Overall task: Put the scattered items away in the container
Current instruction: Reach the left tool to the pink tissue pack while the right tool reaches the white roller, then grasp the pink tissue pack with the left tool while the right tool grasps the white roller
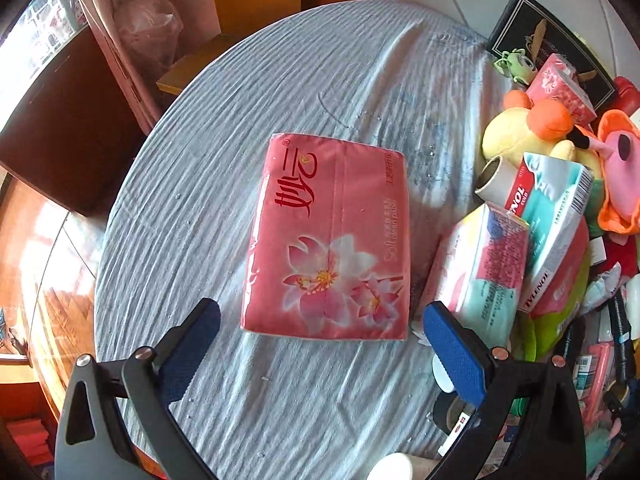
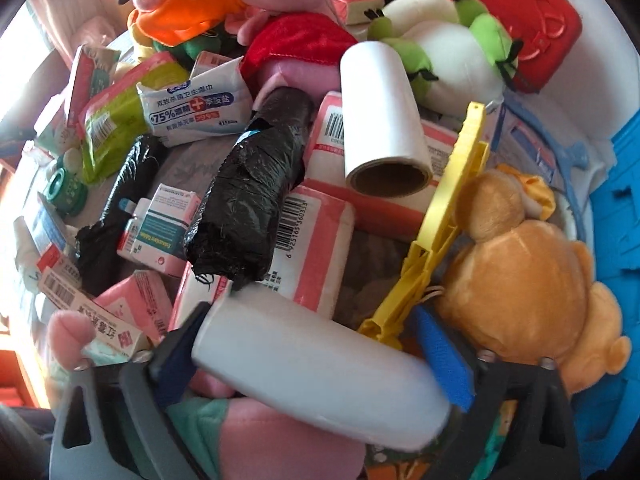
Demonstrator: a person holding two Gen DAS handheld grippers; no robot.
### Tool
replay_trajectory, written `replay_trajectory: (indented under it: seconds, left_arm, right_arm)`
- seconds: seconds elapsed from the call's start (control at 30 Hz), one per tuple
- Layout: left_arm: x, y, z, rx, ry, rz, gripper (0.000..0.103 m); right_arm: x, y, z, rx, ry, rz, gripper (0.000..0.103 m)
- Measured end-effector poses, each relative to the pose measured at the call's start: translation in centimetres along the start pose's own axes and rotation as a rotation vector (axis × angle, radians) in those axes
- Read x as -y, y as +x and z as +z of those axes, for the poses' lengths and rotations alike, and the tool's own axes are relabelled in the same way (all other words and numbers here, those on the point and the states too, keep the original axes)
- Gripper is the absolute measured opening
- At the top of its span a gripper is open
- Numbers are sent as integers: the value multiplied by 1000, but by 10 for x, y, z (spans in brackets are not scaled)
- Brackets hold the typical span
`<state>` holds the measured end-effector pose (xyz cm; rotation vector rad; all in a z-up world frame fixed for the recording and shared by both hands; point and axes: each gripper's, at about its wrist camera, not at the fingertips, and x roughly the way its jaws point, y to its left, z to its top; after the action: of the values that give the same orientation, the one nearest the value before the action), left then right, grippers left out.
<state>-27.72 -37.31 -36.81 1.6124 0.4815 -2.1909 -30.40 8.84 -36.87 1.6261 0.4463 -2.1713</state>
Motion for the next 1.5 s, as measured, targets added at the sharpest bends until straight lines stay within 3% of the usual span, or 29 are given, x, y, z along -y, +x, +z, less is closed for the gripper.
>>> replay_trajectory:
  seconds: [0.17,0.27,0.33,0.43,0.63,0.7,0.77,1.0,1.03,1.13,1.5]
  left_arm:
    - [-3,15,4,-24,-24,-4,103]
    - [1,19,5,-24,-18,-7,103]
    - [1,21,6,-25,-19,-7,103]
    - [1,26,6,-39,-21,-1,103]
    - [-3,37,5,-52,-34,-5,103]
    - [-4,40,5,-54,-36,-6,103]
    - [-5,42,4,-57,-41,-13,103]
    - [-8,45,4,-45,-58,-16,103]
    - [-7,44,3,-39,-55,-10,99]
    - [-5,39,3,-29,-44,-4,92]
    - [2,1,6,48,-10,-24,90]
  right_arm:
    - [11,-6,1,0,12,11,60]
    - [20,-9,0,-3,17,13,55]
    - [24,-12,-3,-7,11,21,56]
    - [30,-17,-9,-14,-3,29,74]
    - [29,-24,-25,-34,-56,18,75]
    - [28,-17,-29,-44,-51,12,73]
    - [33,-11,-28,-48,-14,11,64]
    - [36,-13,-26,-23,19,-4,55]
    - [35,-15,-26,-17,19,-7,54]
    - [35,-22,-25,0,30,-8,52]
    - [38,-55,-23,86,97,-15,49]
